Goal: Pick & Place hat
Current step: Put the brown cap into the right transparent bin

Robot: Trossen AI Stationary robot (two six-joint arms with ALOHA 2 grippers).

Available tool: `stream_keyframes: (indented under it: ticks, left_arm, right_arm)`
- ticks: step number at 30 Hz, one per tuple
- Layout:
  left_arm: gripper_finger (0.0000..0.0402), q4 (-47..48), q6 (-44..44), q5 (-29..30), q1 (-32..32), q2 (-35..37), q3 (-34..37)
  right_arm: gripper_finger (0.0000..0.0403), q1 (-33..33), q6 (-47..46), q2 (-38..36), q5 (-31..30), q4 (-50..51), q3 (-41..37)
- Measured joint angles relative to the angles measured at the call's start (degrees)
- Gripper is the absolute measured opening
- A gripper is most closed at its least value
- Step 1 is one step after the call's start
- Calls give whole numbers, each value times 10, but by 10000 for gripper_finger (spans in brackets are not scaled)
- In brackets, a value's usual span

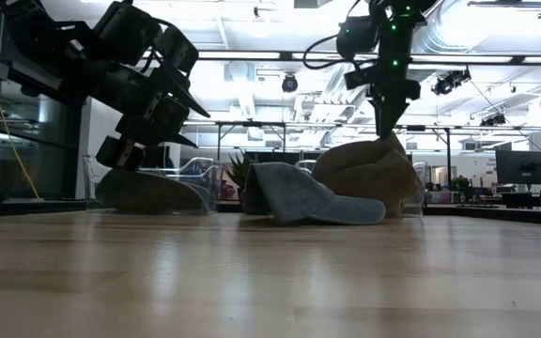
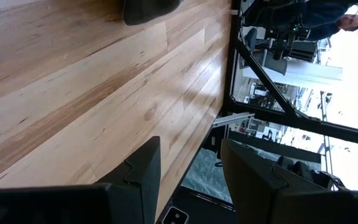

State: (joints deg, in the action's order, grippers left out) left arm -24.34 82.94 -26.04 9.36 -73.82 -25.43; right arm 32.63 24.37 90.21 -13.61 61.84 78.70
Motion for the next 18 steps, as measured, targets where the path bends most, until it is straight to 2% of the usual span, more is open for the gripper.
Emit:
stream_keyframes:
  ticks: [13, 18]
  left_arm:
    - [147, 0, -2, -1, 0, 0, 0]
    - [147, 0, -2, -5, 0, 0, 0]
  right_arm:
    - [202, 5, 12, 0, 109, 40, 0]
    - [202, 8, 12, 0, 119, 66, 0]
